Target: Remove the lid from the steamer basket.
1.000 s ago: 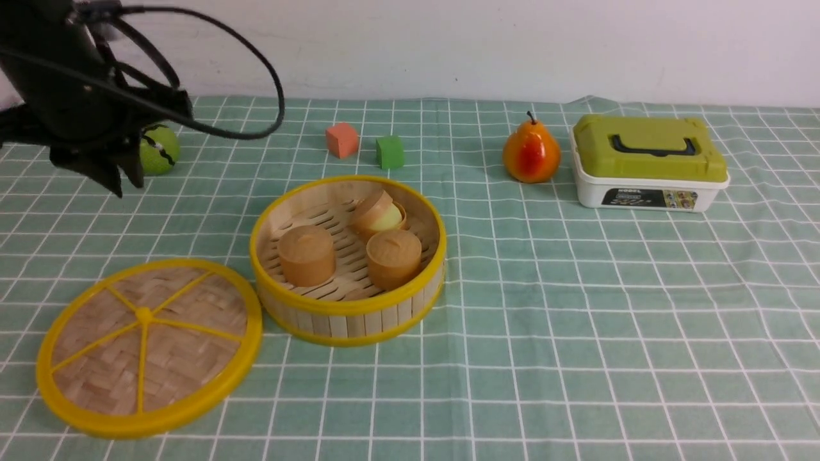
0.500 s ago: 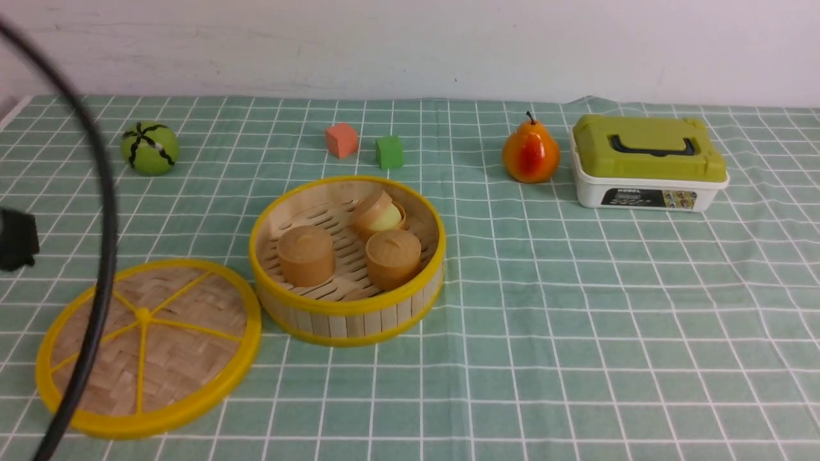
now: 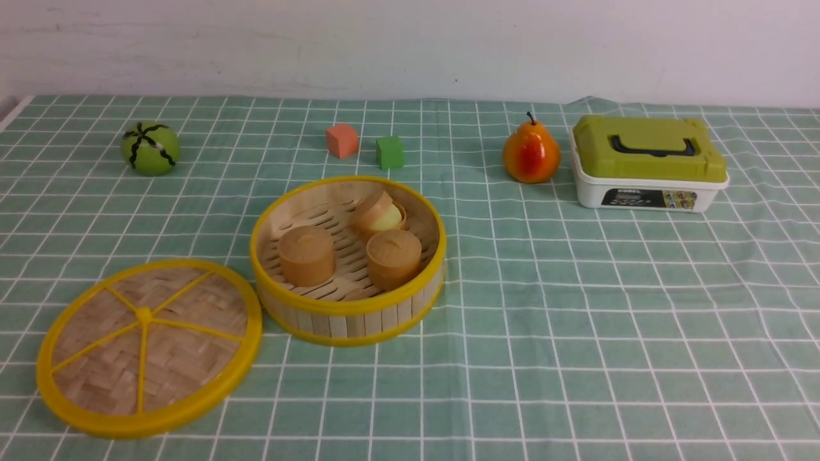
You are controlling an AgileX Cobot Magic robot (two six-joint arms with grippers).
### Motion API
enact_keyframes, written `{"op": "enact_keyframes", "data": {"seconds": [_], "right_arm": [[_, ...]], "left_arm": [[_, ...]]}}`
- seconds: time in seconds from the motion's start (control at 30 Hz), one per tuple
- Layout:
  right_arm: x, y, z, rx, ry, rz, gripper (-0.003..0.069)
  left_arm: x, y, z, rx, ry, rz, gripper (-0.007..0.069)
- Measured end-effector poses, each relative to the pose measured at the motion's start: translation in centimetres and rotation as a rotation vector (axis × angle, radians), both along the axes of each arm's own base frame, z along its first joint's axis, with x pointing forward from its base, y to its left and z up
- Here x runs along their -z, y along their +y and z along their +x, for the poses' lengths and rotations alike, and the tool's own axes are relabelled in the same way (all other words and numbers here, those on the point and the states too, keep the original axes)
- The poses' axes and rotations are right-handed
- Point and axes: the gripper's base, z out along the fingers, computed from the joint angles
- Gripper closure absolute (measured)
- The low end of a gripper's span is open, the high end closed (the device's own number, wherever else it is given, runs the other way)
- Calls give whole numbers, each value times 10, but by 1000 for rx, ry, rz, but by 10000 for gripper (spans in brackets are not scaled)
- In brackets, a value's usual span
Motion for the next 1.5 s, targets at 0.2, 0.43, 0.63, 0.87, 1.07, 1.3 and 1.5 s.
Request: {"op": "enact_keyframes", "data": {"seconds": [0.2,0.43,0.63,0.87,1.07,1.3,1.5], "right_arm": [[0,0,0,0,0,0,417],[0,0,0,0,0,0,417],[0,0,0,0,0,0,417],[0,0,0,0,0,0,417],[0,0,0,0,0,0,417],[0,0,0,0,0,0,417],[0,0,0,0,0,0,418]], "left_arm": [[3,0,-3,7,3,5,637],[10,0,-1,-1,21,26,637],[60,4,15,-51,153,184,636],[112,10,25,-112,231,238,634],[129,12,28,-146,229,155,627],[135,13,21,-157,263,151,621],[139,14,20,-160,303,163,616]]}}
